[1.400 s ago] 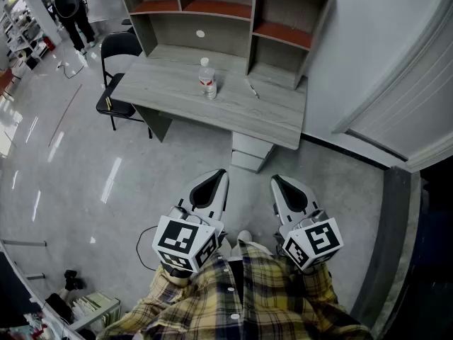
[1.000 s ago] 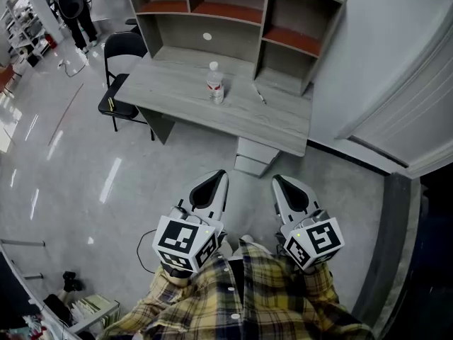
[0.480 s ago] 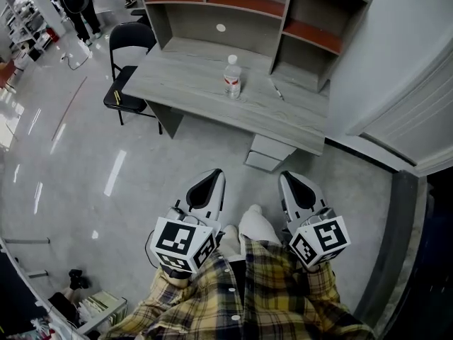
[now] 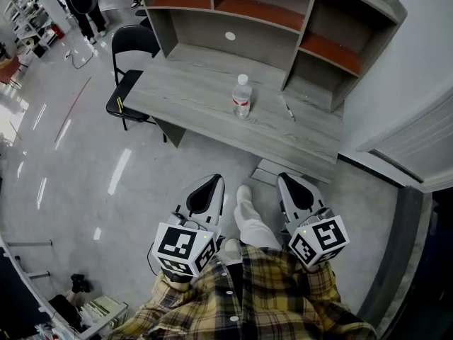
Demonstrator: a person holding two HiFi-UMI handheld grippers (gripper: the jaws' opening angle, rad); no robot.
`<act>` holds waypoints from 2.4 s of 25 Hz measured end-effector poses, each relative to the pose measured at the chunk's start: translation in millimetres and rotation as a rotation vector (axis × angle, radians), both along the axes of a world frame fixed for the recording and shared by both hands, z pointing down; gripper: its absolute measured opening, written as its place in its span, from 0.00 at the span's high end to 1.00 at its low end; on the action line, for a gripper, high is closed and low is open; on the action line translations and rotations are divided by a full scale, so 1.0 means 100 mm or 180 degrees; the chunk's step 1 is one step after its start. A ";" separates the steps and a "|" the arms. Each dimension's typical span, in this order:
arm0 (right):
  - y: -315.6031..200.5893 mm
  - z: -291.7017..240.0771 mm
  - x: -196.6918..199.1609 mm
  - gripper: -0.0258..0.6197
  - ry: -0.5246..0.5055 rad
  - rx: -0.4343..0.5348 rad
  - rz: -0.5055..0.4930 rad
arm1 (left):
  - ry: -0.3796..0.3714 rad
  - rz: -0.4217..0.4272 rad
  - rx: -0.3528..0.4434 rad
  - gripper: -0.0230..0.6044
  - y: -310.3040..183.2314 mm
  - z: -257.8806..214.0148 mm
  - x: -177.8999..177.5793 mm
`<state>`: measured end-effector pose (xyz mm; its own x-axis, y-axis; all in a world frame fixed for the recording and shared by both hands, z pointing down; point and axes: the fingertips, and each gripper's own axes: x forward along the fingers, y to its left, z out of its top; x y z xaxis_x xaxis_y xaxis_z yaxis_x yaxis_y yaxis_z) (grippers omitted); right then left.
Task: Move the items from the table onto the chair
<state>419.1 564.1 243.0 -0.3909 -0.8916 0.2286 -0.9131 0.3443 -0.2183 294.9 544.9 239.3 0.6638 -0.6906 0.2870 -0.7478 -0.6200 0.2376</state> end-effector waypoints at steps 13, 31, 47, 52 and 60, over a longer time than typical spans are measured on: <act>-1.79 -0.11 0.64 0.93 -0.0033 0.0016 -0.0077 | -0.0058 -0.0046 0.0086 0.96 -1.78 -0.19 0.67; -2.42 0.09 0.81 0.93 -0.0073 -0.0238 0.0025 | -0.0163 -0.0065 0.0021 0.96 -2.69 0.13 0.94; -2.36 0.31 0.83 0.93 -0.0048 -0.0455 0.0163 | -0.0328 0.0132 -0.0310 0.47 -2.77 0.89 1.04; -2.29 0.45 0.89 0.93 -0.0052 -0.0583 0.0238 | -0.0518 0.0142 -0.0447 0.44 -2.85 1.29 1.07; -2.16 0.68 1.01 0.93 -0.0061 -0.0819 0.0364 | -0.0794 0.0214 -0.0713 0.43 -2.92 1.94 1.19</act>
